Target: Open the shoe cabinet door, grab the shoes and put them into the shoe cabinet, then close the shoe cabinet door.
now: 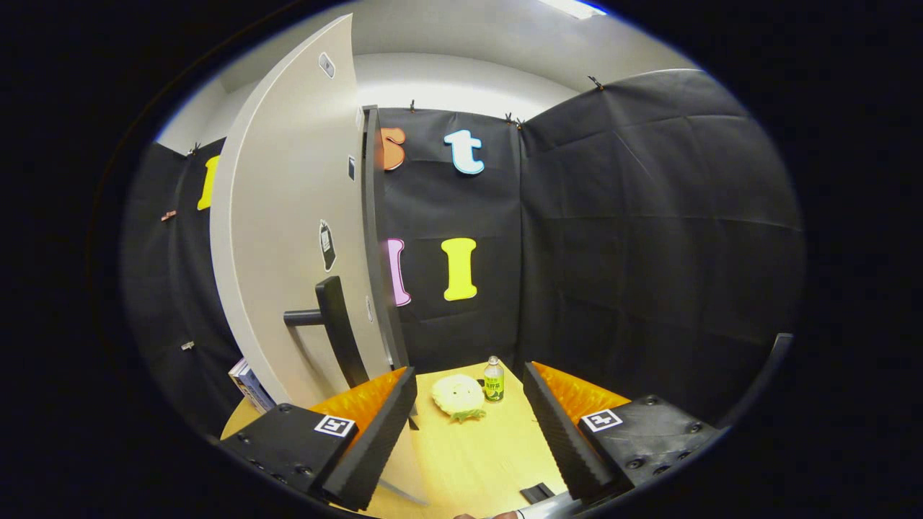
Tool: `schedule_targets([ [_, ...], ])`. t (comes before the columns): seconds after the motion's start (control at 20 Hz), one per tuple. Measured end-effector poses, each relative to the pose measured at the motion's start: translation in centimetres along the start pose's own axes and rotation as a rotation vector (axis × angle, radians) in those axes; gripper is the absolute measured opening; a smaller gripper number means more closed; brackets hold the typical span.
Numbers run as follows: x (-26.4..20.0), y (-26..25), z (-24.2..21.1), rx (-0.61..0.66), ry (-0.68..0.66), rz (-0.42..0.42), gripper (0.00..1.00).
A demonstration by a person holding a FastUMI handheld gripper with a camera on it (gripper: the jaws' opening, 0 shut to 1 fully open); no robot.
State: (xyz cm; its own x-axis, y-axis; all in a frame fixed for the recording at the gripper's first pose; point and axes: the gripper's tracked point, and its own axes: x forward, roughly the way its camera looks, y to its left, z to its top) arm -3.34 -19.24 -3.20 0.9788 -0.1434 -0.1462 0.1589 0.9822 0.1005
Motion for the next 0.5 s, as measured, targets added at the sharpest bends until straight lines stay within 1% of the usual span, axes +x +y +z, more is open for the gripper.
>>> schedule_targets([
  [0.35,-1.6,6.4,-1.1,0.013,-0.007,0.041,0.98],
  [0.5,-1.9,9.1,-1.4,0.007,-0.013,0.072,0.98],
])
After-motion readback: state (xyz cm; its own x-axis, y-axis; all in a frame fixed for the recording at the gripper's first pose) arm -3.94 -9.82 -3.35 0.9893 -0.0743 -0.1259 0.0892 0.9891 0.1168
